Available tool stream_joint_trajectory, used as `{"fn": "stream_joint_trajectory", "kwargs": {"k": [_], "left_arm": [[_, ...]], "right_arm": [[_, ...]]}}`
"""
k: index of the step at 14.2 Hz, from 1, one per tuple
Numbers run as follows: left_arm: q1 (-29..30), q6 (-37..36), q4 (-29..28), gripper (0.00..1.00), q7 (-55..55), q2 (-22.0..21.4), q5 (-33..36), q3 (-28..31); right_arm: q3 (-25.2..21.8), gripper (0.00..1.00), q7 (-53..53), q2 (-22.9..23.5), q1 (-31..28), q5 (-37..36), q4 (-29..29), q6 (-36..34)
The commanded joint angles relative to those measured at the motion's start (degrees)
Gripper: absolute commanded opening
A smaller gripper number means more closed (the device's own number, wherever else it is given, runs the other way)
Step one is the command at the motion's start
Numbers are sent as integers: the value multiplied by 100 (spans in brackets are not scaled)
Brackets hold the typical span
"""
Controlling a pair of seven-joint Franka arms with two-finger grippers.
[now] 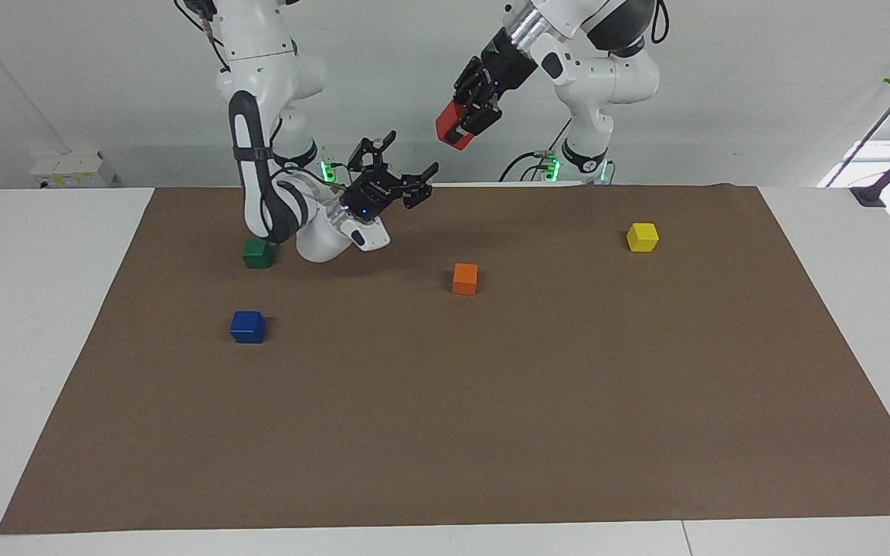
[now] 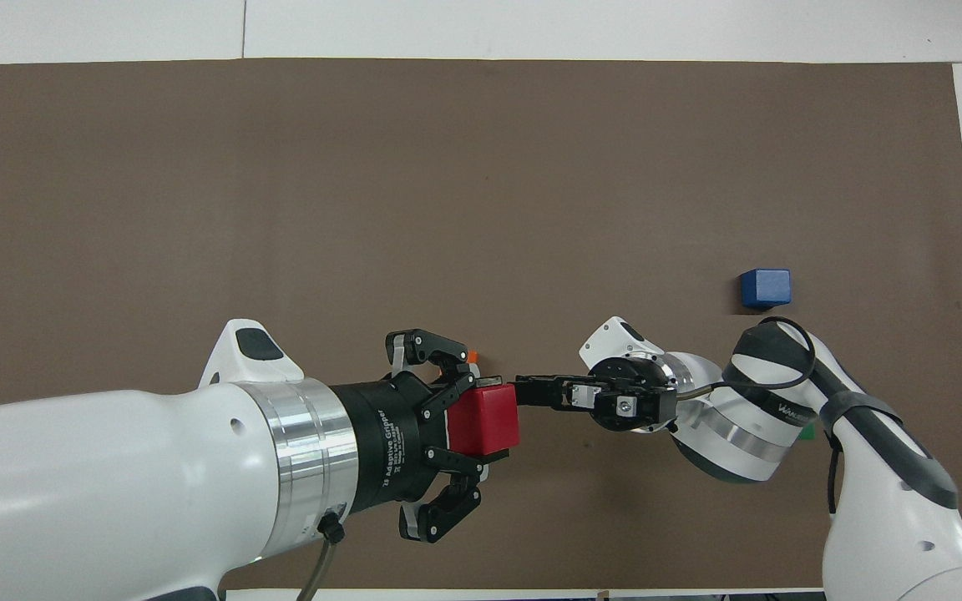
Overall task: Transfer red block to right arm and stack on blue block
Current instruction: 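Close the right gripper on the red cube held by the left gripper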
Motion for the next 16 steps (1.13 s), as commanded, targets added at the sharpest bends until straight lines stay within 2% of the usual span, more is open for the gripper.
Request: {"fn": "stream_joint_trajectory", "kwargs": {"k": [1,8,16], "left_arm": [[-101,112,-275,0,121,-252,-172,97],[-128,103,-398,0,183,-331,-172,97],[-128,68,-398,0,218,-340,-163,97]], "right_arm": [[47,100,-88,29,268,372,193,276],[187,100,-211,29,796,1198,352,479],[232,100,59,20,946,1208,361,550]]}}
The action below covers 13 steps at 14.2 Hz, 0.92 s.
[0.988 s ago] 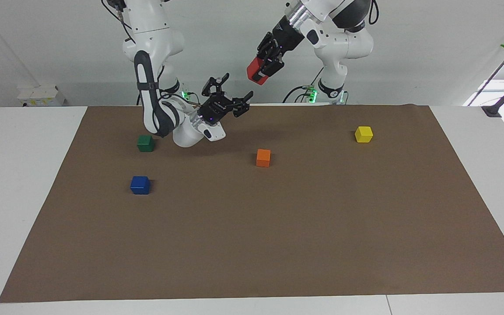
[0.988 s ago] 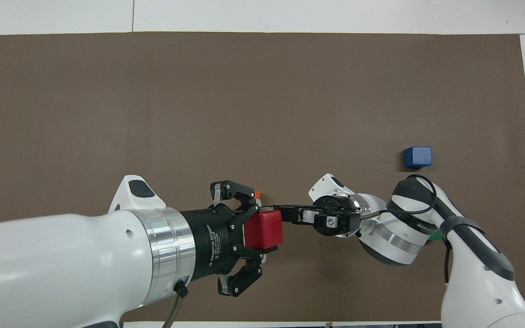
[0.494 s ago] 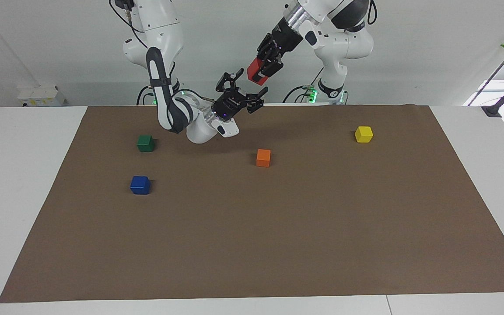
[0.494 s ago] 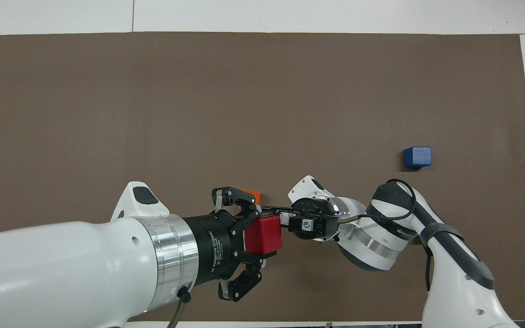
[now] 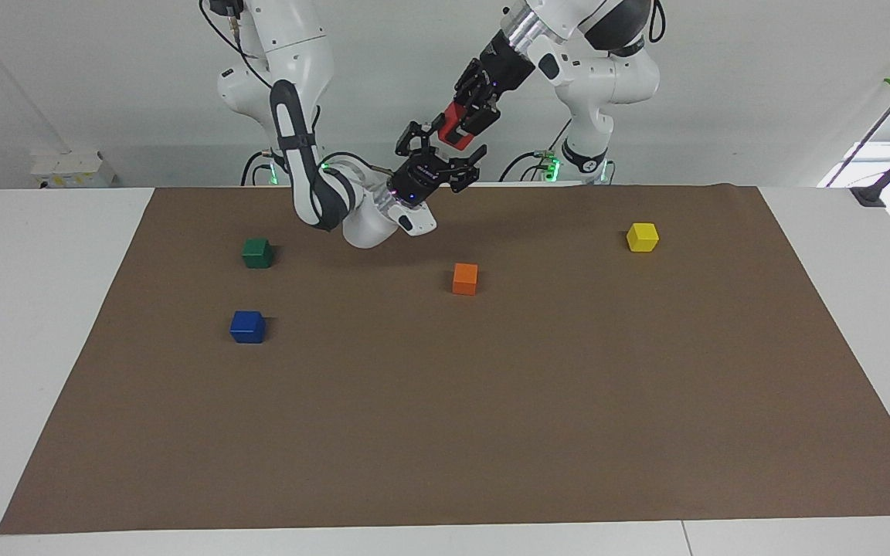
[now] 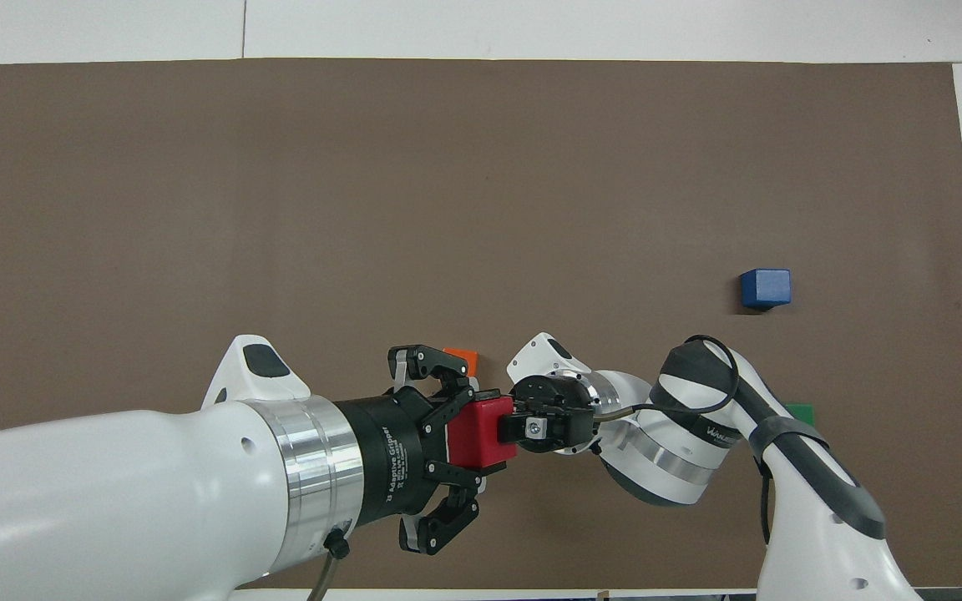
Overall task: Transfer red block to right arm and stack on blue block
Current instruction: 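Close the right gripper on the red cube held by the left gripper, then open the left gripper and withdraw it from the red cube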
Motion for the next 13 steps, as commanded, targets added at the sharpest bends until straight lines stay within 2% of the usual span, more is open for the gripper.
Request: {"fn": "stream_joint_trajectory", "kwargs": {"k": [1,2,3,4,13], "left_arm": [[-82,59,-195,0,134,-188,-163,98],[-82,50,-195,0,169,-188,-163,98],[-82,41,-195,0,178,-188,-163,98],[-82,23,-195,0,178,-188,-163,98],[-73,14,-186,0,205,-188,-137,98]], "right_arm": [[36,85,295,-16,6,114,45,80],[36,59,401,-25,6,114,45,89],[36,19,507,-25,-12,87,45,81],[36,0,516,-25,-12,78,45,81],[27,0,552,-60,-64,70,80,63]]}}
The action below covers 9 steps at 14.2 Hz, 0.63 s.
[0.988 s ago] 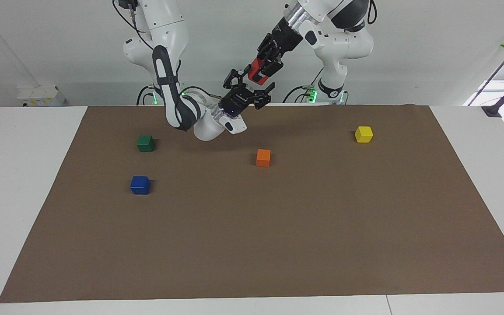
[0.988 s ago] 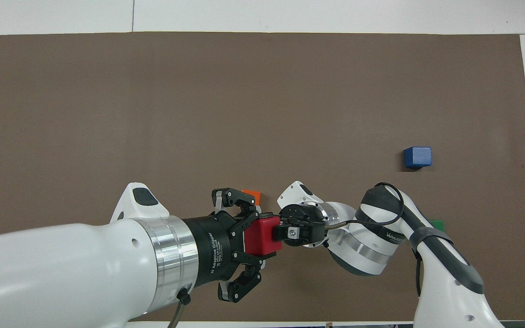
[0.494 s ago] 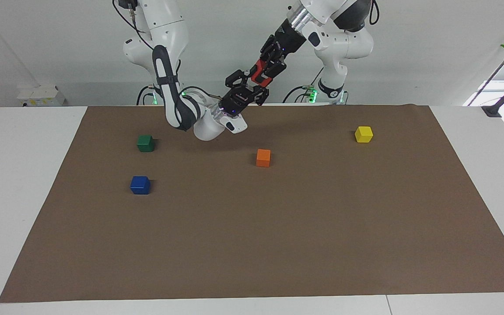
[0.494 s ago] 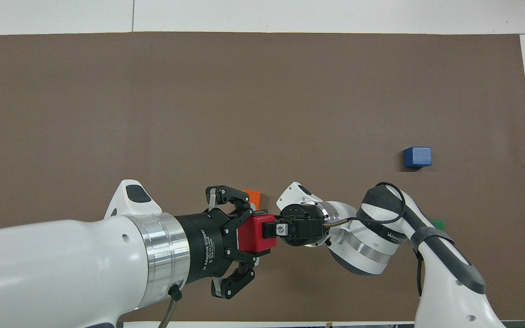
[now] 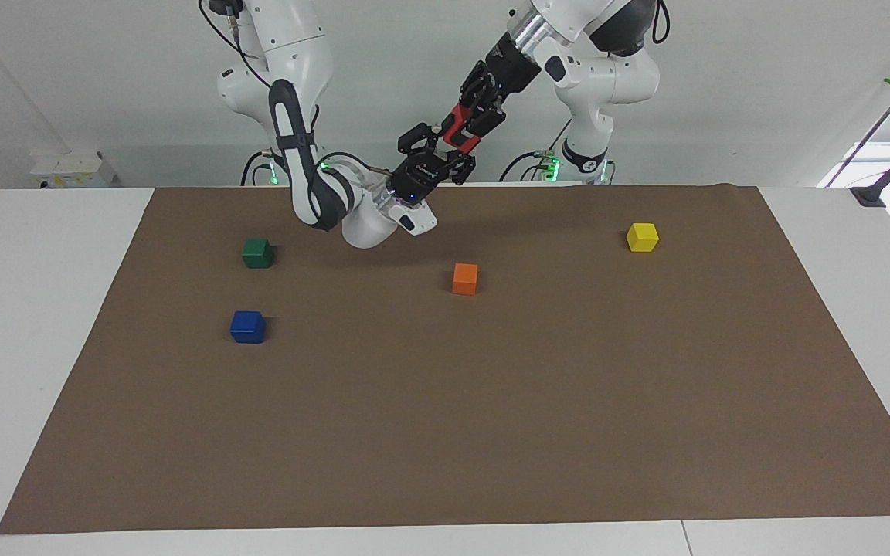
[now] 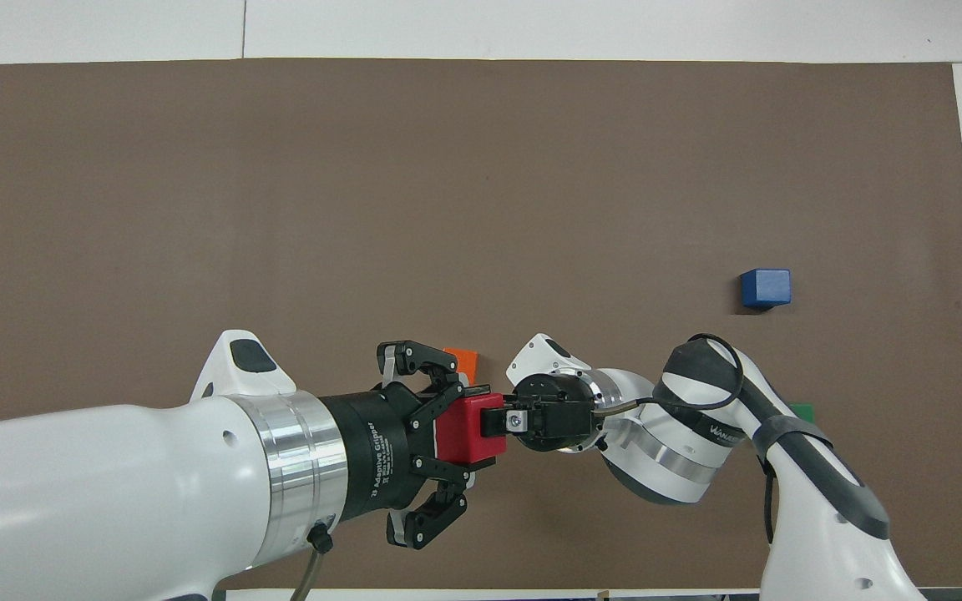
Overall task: Transfer red block to right arm and stack on blue block
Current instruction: 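Open the left gripper and withdraw it from the red cube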
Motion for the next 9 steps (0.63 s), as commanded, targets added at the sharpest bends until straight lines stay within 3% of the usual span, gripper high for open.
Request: {"fn": "stream_joint_trajectory", "kwargs": {"k": [1,2,3,9], "left_arm": [[-64,21,-113,10,14,-149,-97,3],[-56,29,-87,87,-108,-149,-88,3],[-29,-5,-86,100,-118,-166,-70,3],[59,-338,107,100,-30,-228,70,591]], "right_arm": [[56,0,52,-41,-51,64,81,124],[56,0,61,-50,-51,64,81,150],[56,0,79,-67,-60,64,81,150],[56,0,114,-68,-86,47,125,168]]}}
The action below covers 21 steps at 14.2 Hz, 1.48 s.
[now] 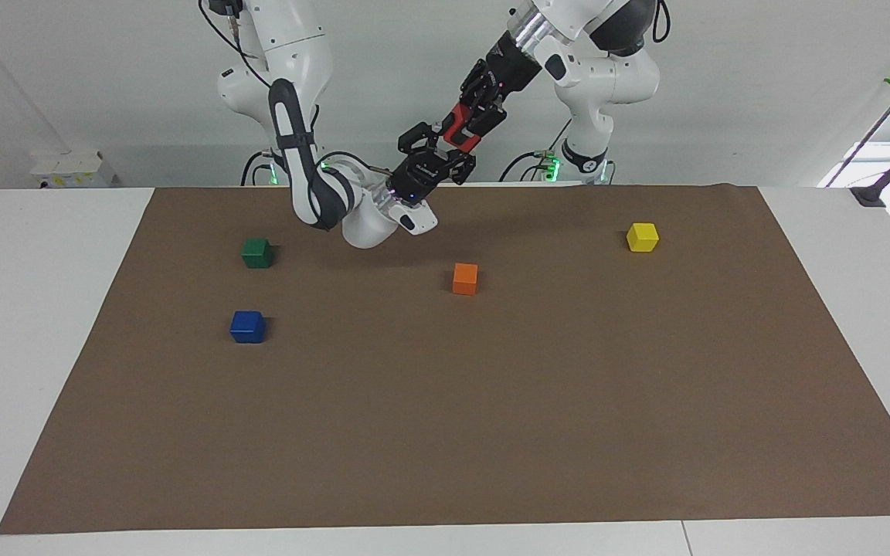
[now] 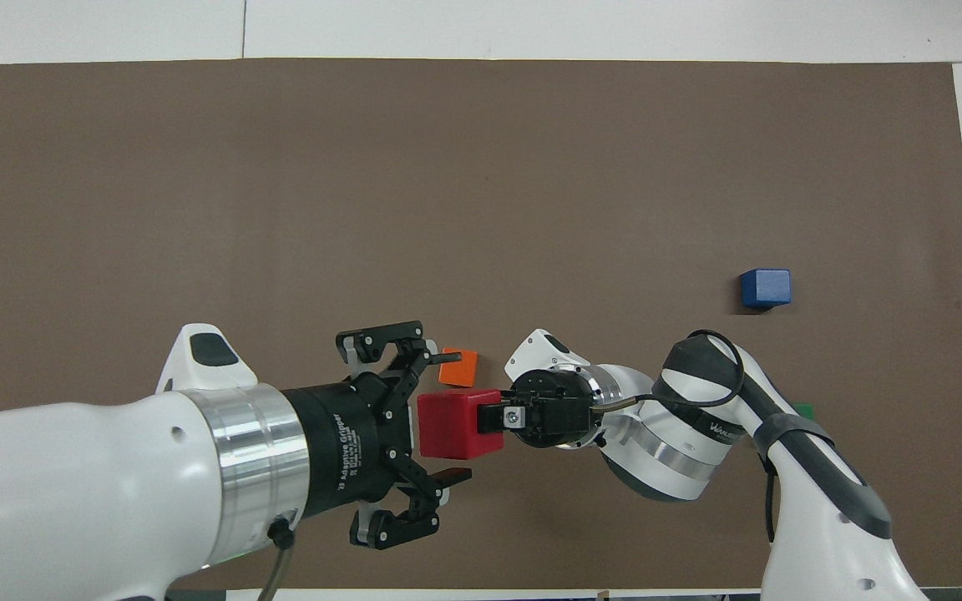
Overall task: Transfer red block to right arm and stack on blue block
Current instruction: 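Open the left gripper and withdraw it from the red cube, then carry the red cube with the right gripper above the blue cube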
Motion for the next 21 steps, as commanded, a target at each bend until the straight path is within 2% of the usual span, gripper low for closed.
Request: {"fn": "stream_joint_trajectory", "kwargs": {"k": [1,4,5,8,9,10,11,12,14,15,16,21], "left_arm": [[52,-419,141,100,27,-116,126,439],[105,-438,142,100,901,-107,870,590],[288,-508,133,100,1297,-116,1082,686],[649,-640,141,100,2465,-2,1207,1108],[737,-632,168,100,3166,68,1582,1117],[738,-562,185,100,4209,121,2256,1091],[747,-579,246,100,5377,278,2645,1126],[834,-648,395,100,6023,419,2693,1144],[1089,-902,860,100,6249,875,2876,1188],[1029,-1095,1097,100,6432,1121,3287,1170],[993,-1280,1360,100,6956,1350,3726,1135],[1063,-1949,2205,100,10182,1957,4809,1232]], "right_arm": [[55,0,114,-56,-80,47,36,98],[55,0,149,-56,-106,38,63,98],[47,0,262,-90,-158,29,63,98],[29,0,648,-222,-509,-154,63,203],[29,0,780,-336,-719,-399,80,317],[29,0,982,-467,-921,-619,133,500],[20,0,1297,-730,-1132,-795,133,807],[20,0,1718,-1037,-1334,-901,142,1245],[11,0,2483,-1460,-1669,-1348,308,1914],[20,0,2704,-1566,-1818,-1594,413,2126],[11,0,2967,-1646,-1933,-1849,519,2302],[3,0,3794,-2006,-2329,-3438,1037,3164]]}}
